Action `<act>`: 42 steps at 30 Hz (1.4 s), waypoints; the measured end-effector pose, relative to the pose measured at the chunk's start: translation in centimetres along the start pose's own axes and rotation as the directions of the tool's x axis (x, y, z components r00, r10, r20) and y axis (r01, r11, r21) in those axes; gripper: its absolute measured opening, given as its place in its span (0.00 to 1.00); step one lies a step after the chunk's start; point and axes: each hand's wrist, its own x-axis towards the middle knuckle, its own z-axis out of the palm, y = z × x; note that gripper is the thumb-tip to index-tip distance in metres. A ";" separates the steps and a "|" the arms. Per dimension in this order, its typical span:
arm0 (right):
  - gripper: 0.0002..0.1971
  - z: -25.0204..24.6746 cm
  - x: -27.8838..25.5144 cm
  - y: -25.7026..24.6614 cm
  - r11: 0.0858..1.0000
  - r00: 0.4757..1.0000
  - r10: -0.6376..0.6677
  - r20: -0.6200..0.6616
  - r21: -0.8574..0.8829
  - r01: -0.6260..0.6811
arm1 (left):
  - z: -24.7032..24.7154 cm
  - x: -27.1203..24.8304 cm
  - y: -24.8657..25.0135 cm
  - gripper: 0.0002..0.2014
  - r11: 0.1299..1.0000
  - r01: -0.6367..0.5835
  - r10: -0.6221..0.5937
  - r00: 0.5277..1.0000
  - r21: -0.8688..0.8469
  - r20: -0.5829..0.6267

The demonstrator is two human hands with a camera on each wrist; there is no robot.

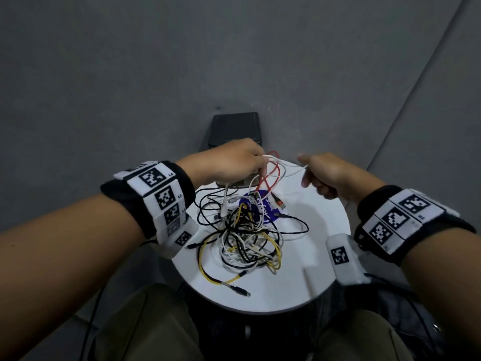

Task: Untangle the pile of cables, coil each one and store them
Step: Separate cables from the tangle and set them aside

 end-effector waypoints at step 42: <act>0.11 1.2 8.6 1.6 0.651 0.845 -0.534 -0.031 -0.652 0.388 | 8.2 1.7 -10.9 0.40 0.925 0.300 -0.376 0.798 0.232 0.470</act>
